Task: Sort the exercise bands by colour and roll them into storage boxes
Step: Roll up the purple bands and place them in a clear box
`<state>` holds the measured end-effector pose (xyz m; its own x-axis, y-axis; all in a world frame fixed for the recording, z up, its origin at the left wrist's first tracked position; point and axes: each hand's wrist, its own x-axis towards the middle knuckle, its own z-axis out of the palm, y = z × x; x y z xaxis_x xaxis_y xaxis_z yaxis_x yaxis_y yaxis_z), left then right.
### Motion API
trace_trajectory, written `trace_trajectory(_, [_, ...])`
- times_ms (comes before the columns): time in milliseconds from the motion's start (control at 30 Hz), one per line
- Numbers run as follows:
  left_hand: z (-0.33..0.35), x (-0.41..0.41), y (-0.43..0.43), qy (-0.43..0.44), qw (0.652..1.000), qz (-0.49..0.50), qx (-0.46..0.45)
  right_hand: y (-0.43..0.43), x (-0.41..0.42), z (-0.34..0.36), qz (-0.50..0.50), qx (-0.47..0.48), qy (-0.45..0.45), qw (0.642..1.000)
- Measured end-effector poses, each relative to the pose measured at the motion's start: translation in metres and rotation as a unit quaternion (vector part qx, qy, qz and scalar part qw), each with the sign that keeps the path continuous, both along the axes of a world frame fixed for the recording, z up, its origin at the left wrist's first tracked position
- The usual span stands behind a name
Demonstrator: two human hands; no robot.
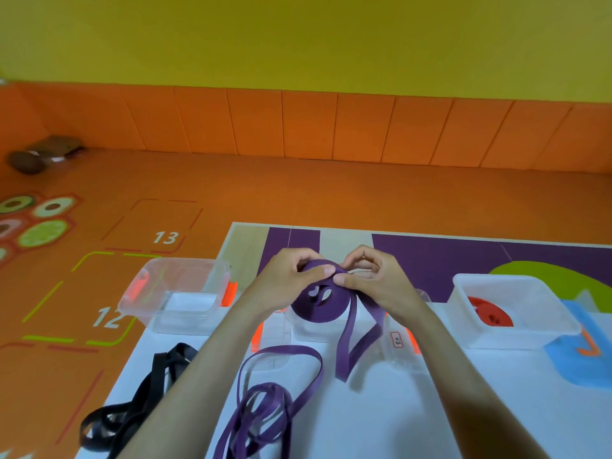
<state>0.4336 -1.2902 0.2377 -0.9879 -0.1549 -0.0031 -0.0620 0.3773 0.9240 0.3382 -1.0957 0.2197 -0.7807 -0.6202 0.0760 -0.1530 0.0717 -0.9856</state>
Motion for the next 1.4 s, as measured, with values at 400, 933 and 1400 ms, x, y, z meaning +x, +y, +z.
trace_trajectory(400, [0.030,0.001,-0.048,0.031,0.996,0.053,0.058,0.037,0.010,-0.106,0.070,0.129,-0.061,0.987])
trace_trajectory(933, [0.031,0.004,-0.052,0.023,0.995,0.070,0.067,0.019,0.018,-0.163,-0.289,0.083,-0.133,0.944])
trace_trajectory(1400, [0.030,0.001,-0.044,0.032,0.995,0.077,0.057,0.064,0.013,-0.150,-0.122,0.130,-0.293,0.939])
